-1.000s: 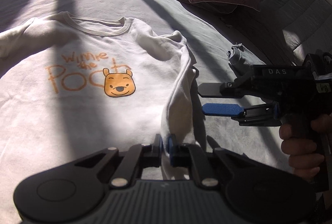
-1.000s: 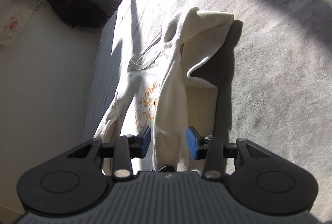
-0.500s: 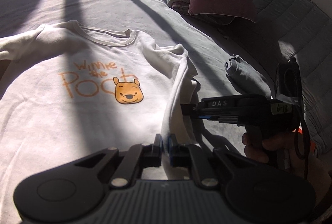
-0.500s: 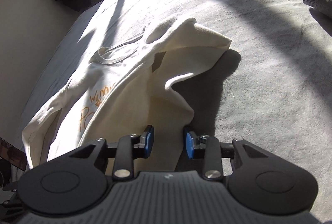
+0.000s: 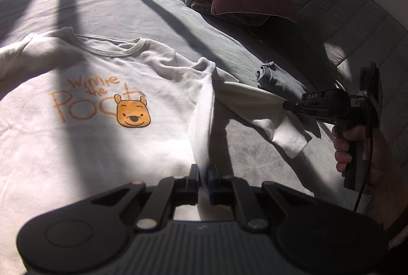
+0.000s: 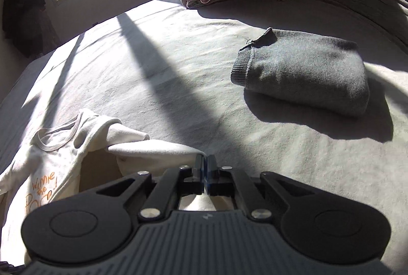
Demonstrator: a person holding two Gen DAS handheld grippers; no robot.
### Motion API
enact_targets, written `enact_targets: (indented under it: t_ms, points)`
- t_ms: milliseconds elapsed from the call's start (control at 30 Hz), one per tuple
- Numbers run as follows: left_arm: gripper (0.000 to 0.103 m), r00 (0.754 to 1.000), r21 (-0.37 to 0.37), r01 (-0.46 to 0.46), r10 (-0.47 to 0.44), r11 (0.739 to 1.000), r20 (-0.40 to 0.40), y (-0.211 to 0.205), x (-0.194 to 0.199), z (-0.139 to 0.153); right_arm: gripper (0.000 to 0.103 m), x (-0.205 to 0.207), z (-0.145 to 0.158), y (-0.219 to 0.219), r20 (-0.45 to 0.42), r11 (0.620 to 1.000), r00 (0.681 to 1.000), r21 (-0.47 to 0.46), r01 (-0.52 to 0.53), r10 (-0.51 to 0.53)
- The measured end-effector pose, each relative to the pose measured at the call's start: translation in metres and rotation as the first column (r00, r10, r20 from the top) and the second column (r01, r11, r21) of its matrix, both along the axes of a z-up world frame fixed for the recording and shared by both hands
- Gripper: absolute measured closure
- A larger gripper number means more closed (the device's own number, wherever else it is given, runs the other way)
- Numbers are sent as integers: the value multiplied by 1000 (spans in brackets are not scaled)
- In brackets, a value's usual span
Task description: Fold clothes
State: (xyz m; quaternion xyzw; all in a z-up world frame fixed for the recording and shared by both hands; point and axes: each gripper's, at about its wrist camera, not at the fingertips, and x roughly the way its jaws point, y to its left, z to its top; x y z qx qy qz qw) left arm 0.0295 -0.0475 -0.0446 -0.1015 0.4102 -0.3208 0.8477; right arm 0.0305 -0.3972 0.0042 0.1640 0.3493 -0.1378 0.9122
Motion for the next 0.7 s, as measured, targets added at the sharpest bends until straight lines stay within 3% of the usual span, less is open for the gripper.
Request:
enact_targets:
  t_ms: [100,167,267,367,433,533,600,700]
  points:
    - [95,1000,-1,24,-24,1000,2,1,-1,0,102,-6,6,-27,47,992,994,-67,103,-100]
    - [88,1000,6,28,-28,1000,8,4,-2,1,102,-9,7,-41,92,981,984,-109,162,-153]
    - [82,999,15,33,-33,999,17,8,-4,3,102,-12,4,-59,148,972,971,-115,204,-186]
    - [75,1000,25,9,-9,1000,19,21,-3,5,98,-15,0,-65,130,985,980,-63,163,-154]
    - [72,1000,37,-17,16,999,22,33,-3,5,88,-20,3,-59,128,990,984,-55,132,-124]
    - [69,997,71,-76,74,995,20,59,-3,3,81,-29,10,-48,129,997,990,-40,70,-65]
    - [68,992,101,-123,122,987,16,80,-4,1,58,-36,12,-41,141,1000,990,9,13,-14]
    - [68,981,135,-194,194,972,12,113,-6,-4,56,-45,14,-26,143,993,986,70,-97,86]
